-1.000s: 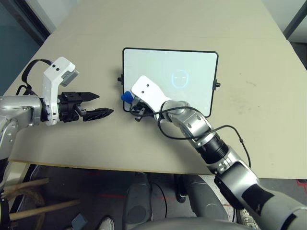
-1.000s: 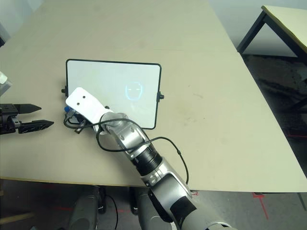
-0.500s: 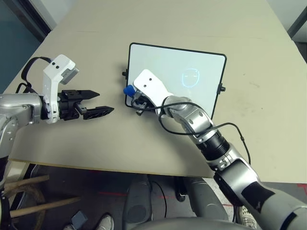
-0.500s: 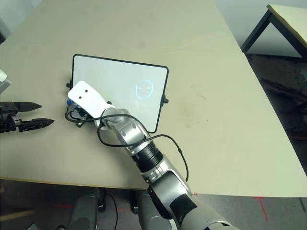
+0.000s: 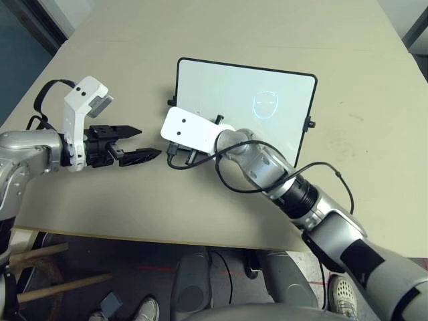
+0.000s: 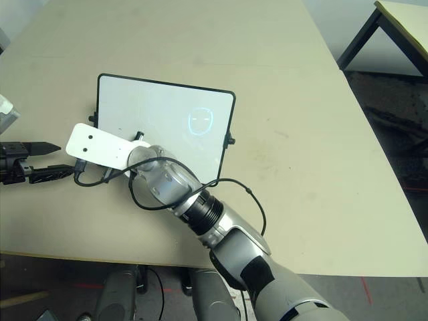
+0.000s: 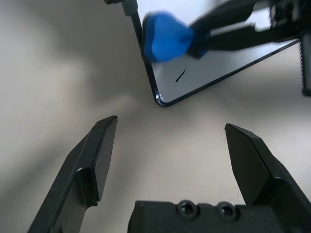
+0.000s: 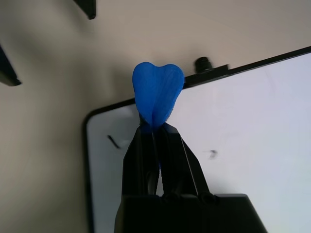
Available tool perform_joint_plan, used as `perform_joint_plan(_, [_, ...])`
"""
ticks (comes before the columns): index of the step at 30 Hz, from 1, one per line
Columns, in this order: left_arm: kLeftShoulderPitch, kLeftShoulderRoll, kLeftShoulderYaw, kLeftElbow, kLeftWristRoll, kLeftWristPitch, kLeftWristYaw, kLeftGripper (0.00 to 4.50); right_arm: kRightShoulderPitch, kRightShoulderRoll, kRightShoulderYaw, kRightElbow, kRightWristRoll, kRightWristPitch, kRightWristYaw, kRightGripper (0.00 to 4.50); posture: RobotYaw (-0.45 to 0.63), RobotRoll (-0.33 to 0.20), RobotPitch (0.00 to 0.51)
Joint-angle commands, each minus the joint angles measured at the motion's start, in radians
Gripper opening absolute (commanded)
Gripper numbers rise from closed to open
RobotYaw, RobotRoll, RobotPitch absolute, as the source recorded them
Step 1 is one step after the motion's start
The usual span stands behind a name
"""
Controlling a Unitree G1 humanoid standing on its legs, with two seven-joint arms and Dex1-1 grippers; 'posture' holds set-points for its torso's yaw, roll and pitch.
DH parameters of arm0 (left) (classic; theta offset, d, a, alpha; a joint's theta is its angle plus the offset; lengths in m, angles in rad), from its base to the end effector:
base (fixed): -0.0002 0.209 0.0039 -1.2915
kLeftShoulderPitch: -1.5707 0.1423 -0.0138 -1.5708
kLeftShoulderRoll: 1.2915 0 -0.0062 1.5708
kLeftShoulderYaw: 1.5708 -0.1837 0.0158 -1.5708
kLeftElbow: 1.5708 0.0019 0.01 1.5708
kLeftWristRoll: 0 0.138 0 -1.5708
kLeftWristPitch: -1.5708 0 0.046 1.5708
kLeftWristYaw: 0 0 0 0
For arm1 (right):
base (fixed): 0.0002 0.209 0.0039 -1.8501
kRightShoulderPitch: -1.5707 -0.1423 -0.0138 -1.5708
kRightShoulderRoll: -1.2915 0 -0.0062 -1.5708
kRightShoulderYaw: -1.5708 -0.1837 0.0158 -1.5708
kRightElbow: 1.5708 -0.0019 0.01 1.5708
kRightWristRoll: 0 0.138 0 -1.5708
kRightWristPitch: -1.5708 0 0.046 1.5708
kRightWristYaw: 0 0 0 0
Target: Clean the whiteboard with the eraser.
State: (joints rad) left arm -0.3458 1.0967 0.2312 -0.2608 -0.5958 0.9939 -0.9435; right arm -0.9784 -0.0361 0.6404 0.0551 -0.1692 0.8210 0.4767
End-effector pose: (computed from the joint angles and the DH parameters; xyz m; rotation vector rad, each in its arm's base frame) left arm 0.2166 0.2968 0.2443 0.2984 0.4664 -0.7192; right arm 0.2704 0.0089 0.2090 -0.7813 0.0099 0.9270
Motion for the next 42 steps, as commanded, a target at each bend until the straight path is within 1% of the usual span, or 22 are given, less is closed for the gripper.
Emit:
perform_joint_plan(1, [-0.006, -0.009, -0.019, 0.008, 0.002, -0.009, 0.004, 4.5, -0.025, -0.025, 0.047, -0.016, -0.036, 0.056, 0.049, 0.0, -0.02, 0.0, 0.214])
perform_joint_plan(6, [-0.02, -0.023, -0.03, 0.015, 0.005, -0.02, 0.011, 4.5, -0.026, -0.048, 0.107, 0.017, -0.07, 0.038, 0.092, 0.0, -0.03, 0.0, 0.201])
perform_joint_plan(9, [-0.025, -0.029, -0.035, 0.016, 0.005, -0.024, 0.014, 4.5, -0.013, -0.021, 0.133, 0.074, -0.084, -0.008, 0.092, 0.0, -0.03, 0.0, 0.2])
perform_joint_plan(14, [-0.025, -0.031, -0.035, 0.014, 0.004, -0.023, 0.016, 4.5, 0.003, 0.03, 0.142, 0.173, -0.101, -0.089, 0.081, 0.0, -0.02, 0.0, 0.203])
perform_joint_plan(18, [-0.02, -0.026, -0.027, 0.011, 0.001, -0.019, 0.014, 4.5, 0.009, 0.057, 0.111, 0.235, -0.112, -0.146, 0.056, 0.0, -0.01, 0.0, 0.208])
perform_joint_plan(22, [0.002, -0.005, -0.017, 0.011, -0.001, -0.012, 0.0, 4.5, -0.014, 0.083, 0.049, 0.294, -0.11, -0.24, 0.001, 0.0, -0.01, 0.0, 0.21])
perform_joint_plan(25, [0.009, 0.001, -0.014, 0.012, -0.002, -0.012, -0.003, 4.5, -0.019, 0.106, 0.024, 0.329, -0.112, -0.29, -0.023, 0.0, -0.01, 0.0, 0.213])
perform_joint_plan(33, [0.008, 0.002, -0.014, 0.012, -0.005, -0.011, -0.002, 4.5, 0.031, 0.1, 0.053, 0.339, -0.132, -0.284, 0.014, 0.0, -0.01, 0.0, 0.215])
perform_joint_plan(42, [-0.007, -0.001, -0.028, 0.021, -0.002, -0.016, -0.006, 4.5, 0.07, 0.099, 0.051, 0.348, -0.142, -0.281, 0.024, 0.0, -0.02, 0.0, 0.216])
